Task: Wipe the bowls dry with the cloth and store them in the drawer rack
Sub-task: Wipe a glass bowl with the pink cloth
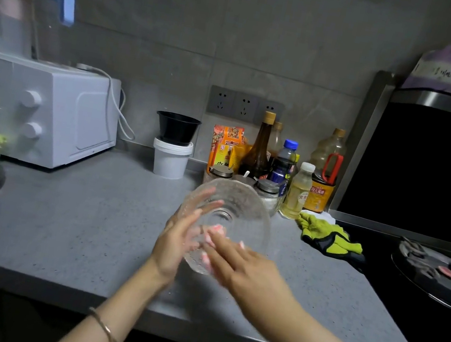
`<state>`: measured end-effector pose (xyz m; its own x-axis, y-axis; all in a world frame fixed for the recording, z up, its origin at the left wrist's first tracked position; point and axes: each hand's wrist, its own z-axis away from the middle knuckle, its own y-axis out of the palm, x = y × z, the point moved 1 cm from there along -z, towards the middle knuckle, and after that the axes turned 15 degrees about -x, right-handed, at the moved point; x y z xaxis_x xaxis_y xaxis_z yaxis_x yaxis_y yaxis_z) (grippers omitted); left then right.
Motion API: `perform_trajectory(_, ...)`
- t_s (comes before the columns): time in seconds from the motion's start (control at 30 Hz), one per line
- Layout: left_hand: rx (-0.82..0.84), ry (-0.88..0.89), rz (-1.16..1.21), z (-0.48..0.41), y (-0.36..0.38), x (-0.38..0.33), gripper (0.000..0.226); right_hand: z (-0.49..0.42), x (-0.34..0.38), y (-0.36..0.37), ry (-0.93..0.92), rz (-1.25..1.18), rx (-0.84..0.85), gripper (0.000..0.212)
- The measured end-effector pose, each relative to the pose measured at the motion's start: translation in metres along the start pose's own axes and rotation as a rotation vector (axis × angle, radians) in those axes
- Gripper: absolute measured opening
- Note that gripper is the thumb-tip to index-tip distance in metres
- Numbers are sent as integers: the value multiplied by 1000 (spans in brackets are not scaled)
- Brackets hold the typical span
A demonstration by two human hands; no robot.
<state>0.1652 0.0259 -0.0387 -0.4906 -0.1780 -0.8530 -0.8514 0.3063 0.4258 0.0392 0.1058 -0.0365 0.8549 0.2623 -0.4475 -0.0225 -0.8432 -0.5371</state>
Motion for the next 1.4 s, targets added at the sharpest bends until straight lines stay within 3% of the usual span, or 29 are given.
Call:
perform_trajectory(0.07, 100, 6, -100, -9, -11, -6, 46, 6, -18, -6, -137, 117, 34, 51)
perform_trajectory(0.17, 130, -4, -47, -6, -10, -5, 51, 4, -18, -10, -153, 176, -6, 41)
perform_trajectory(0.3, 24, 13, 53, 7, 9, 11, 51, -10, 17, 10, 114, 39, -67, 33)
perform_trajectory(0.37, -24, 10, 82, 7, 11, 13, 40, -13, 24, 17, 183, -11, -62, 45)
perform_trajectory(0.43, -2, 26, 10, 1, 2, 4, 38, -5, 13, 12, 57, 32, -63, 35)
perform_trajectory(0.5, 99, -20, -97, -8, -10, -5, 43, 7, -4, 4, -117, 132, -25, 42)
perform_trajectory(0.57, 180, -71, -143, -13, -17, -9, 46, 13, -15, 0, -173, 206, -16, 43)
perform_trajectory(0.63, 169, -76, -104, -11, -13, -8, 50, 11, -14, -1, -135, 214, -45, 36)
perform_trajectory(0.73, 62, -23, -1, 1, 4, 3, 57, -6, 5, 1, 78, 119, -63, 38)
perform_trajectory(0.83, -21, -5, 65, 5, 18, 11, 51, -14, 19, 10, 258, 16, -51, 61)
perform_trajectory(0.87, -35, -16, 72, 4, 16, 9, 49, -12, 17, 10, 234, -2, -44, 61)
perform_trajectory(0.97, 44, -81, -22, -5, 0, -2, 48, 3, -7, 2, -69, 65, -6, 41)
perform_trajectory(1.07, 162, -120, -145, -12, -12, -7, 50, 9, -25, -9, -163, 151, 65, 52)
perform_trajectory(1.17, 108, -53, -44, -3, -6, -4, 56, 4, -17, -7, -56, 155, 30, 55)
perform_trajectory(1.3, 10, 76, -22, 10, 19, 12, 57, -9, 8, 15, 272, -23, -62, 49)
perform_trajectory(1.37, -27, 77, -13, 8, 19, 12, 50, -6, 13, 23, 259, -74, -54, 36)
perform_trajectory(1.4, -21, 55, -20, 6, 15, 8, 49, -1, 10, 21, 183, -74, -21, 40)
